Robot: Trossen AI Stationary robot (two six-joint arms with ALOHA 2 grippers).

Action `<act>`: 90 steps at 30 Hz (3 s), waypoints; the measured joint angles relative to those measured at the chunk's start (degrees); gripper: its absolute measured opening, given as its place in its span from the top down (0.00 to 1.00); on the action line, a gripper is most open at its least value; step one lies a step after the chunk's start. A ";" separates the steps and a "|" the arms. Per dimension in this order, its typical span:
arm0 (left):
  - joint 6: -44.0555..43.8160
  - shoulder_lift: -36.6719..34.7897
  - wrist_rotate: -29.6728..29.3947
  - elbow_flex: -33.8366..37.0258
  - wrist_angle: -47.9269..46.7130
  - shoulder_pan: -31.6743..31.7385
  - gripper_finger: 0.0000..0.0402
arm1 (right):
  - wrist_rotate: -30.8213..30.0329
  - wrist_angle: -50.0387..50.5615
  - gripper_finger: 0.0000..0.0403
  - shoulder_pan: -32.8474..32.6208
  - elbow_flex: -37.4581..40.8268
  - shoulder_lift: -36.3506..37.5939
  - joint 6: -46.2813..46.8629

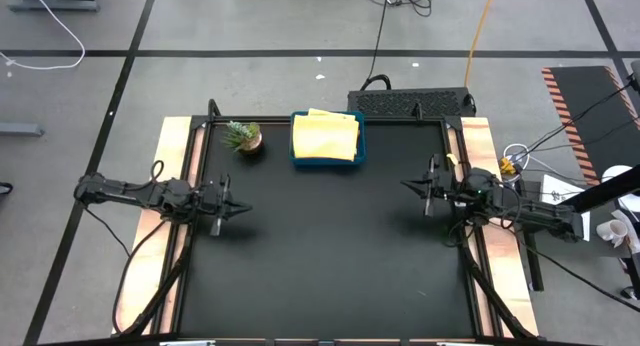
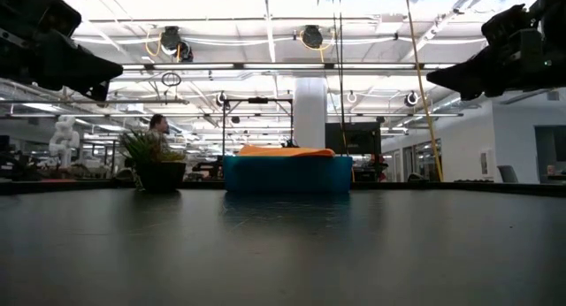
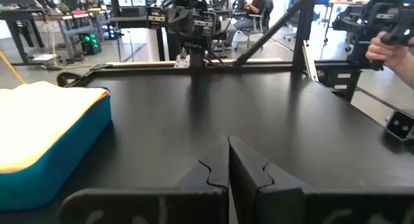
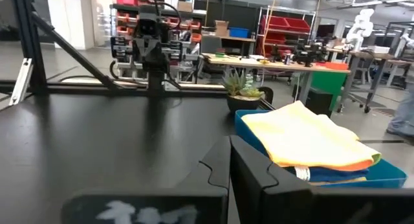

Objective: Fold microfiber towels
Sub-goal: Return to Home Position

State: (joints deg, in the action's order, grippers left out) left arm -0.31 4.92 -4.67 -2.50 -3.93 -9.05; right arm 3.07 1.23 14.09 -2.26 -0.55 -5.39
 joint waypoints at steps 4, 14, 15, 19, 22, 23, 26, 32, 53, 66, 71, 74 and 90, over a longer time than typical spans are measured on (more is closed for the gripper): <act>0.03 2.22 0.40 0.00 -0.06 0.01 0.98 | -0.05 0.29 1.00 -0.13 0.00 -0.07 -0.20; -2.75 4.71 -0.11 -0.52 -1.12 -0.64 0.99 | 2.54 0.06 1.00 -0.13 0.00 -0.31 0.22; -1.74 4.25 -0.63 -0.82 -1.49 -0.95 0.98 | 2.73 0.05 1.00 -0.13 0.00 -0.31 0.22; 3.69 0.52 -1.90 -2.14 -5.44 -2.12 0.99 | 2.78 0.10 1.00 -0.13 0.00 -0.31 0.22; 4.21 -3.23 -1.56 -2.44 -8.62 -2.34 0.99 | 2.88 0.25 1.00 -0.13 0.00 -0.68 0.24; 4.20 -4.22 -0.99 -2.48 -8.81 -2.37 0.99 | 2.93 0.29 1.00 -0.13 0.00 -1.09 0.24; 4.40 -4.73 0.56 -2.56 -9.30 -2.64 0.98 | 2.97 0.30 1.00 -0.13 0.00 -2.70 0.25; 3.38 -4.77 4.12 -2.53 -8.59 -3.33 0.99 | 2.96 -0.79 1.00 -0.11 0.00 -5.97 0.28; 7.47 -4.63 5.01 -2.05 -7.20 -3.97 0.99 | 2.95 -4.06 1.00 -0.11 0.02 -7.04 0.20; 0.49 -4.60 1.86 -1.86 -6.18 -3.97 0.93 | 2.87 -4.36 1.00 -0.11 0.02 -7.04 0.20; -0.04 -4.60 1.65 -1.86 -6.09 -3.96 0.91 | 2.78 -4.39 1.00 -0.11 0.02 -7.04 0.21; -0.10 -4.60 1.65 -1.86 -6.09 -3.95 0.91 | 2.76 -4.39 1.00 -0.10 0.02 -7.04 0.21; -0.10 -4.58 1.65 -1.86 -6.07 -3.96 0.91 | 2.76 -4.41 1.00 -0.09 0.02 -7.04 0.20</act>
State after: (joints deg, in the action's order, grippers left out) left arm -0.41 0.34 -3.03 -4.36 -10.00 -13.00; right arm 5.82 -3.18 14.00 -2.24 -7.60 -5.19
